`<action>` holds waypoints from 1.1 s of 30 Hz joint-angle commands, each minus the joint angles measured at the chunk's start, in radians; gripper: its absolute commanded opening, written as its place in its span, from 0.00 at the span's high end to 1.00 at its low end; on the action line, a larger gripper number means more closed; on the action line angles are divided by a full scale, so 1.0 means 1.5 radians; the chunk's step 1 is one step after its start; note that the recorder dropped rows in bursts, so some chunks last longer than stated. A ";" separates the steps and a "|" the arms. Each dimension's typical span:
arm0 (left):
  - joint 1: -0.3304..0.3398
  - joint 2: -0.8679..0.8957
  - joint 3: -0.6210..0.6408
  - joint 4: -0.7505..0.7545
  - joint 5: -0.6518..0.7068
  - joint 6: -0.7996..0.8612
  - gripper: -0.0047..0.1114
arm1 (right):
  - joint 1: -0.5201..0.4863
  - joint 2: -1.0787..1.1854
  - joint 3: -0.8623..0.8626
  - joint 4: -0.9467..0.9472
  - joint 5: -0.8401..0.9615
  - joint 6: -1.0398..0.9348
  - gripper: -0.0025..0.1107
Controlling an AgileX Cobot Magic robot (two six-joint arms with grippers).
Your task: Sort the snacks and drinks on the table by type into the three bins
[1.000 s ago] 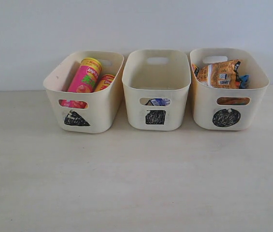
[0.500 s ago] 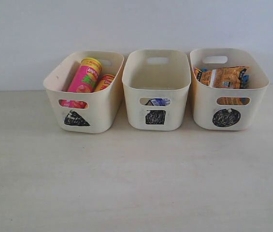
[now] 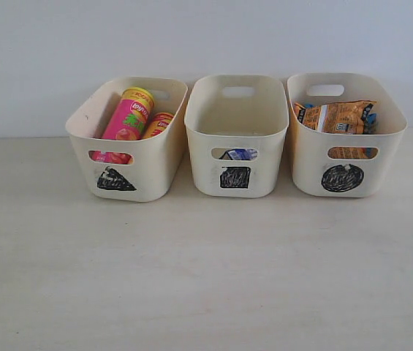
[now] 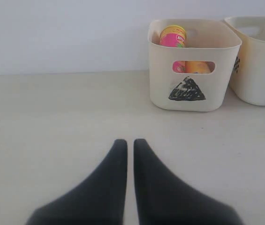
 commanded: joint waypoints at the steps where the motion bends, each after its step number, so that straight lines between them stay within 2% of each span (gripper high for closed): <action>1: 0.002 -0.002 0.002 0.002 -0.006 -0.006 0.93 | -0.001 -0.050 0.019 -0.008 0.026 0.001 0.97; 33: 0.002 -0.002 0.002 0.002 -0.006 -0.006 0.93 | -0.001 -0.050 0.019 -0.005 0.103 -0.057 0.97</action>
